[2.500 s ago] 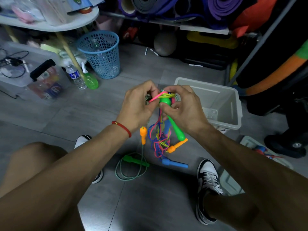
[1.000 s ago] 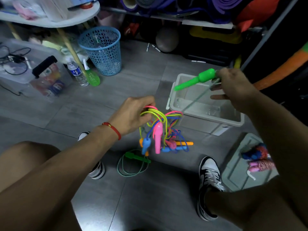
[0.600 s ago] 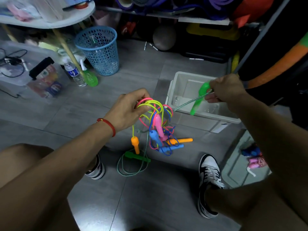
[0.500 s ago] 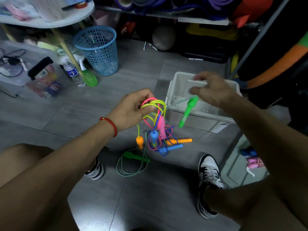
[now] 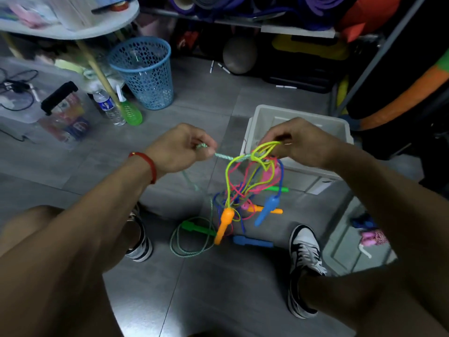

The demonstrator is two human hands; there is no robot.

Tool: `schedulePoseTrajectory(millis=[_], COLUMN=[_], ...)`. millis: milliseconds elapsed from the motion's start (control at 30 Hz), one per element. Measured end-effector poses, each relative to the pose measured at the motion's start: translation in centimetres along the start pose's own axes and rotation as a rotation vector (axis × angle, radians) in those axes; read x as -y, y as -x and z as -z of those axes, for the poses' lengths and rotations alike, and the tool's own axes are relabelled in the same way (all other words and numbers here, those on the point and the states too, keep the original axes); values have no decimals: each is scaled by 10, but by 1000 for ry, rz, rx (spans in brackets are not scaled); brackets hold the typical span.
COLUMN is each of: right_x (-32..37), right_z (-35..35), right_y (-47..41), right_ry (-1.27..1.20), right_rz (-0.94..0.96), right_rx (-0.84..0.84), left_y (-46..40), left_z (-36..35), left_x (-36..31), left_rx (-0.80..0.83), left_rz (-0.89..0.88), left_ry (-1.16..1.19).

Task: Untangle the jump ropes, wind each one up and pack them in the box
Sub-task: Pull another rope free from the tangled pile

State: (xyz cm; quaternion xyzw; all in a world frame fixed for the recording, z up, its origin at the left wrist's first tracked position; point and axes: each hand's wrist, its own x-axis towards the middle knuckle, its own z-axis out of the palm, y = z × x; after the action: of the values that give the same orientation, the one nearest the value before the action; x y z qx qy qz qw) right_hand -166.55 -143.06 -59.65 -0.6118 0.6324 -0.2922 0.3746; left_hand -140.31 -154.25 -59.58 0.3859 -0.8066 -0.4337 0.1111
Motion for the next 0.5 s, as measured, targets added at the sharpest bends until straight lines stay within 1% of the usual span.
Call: schedulePoseTrajectory(millis=[33,67,100,167,233,267,333,367,400,433,500], right_x=[-5,-11,-17,-27,-37,-40,-39,-34,-27,-17,8], right_z=[6,12,17,24,30,32,28,21,12,0,-27], right_y=[2,5,7,8,7,6,7,8,8,7,1], right_ry=[-20,-3,59,229,374,546,921,966,916,777,338], right_rz=[-47,-91,-131,-205,-366,-447,-543,-544,-508,-412,-180], right_rx=[-4,-1,13,65,136,205,339,347,331,311,294], left_y=[0,1,1,1,1,1,2,2,2,3,3], left_z=[5,9,10,9,6,5,2,0,-3,-8,-21], left_x=[4,6,4,0,-8,-11,-17,-21,-25,-28,-33], left_rx=[-41,-73,-89,-108,-171,-202,-228,-218,-199,-171,-135], left_rz=[-30,-59,-84,-114,-124,-134,-163,-192,-225,-250,-286], left_ry=[-162,-274,-312,-306,-261,-211,-127,-112,-116,-130,-186])
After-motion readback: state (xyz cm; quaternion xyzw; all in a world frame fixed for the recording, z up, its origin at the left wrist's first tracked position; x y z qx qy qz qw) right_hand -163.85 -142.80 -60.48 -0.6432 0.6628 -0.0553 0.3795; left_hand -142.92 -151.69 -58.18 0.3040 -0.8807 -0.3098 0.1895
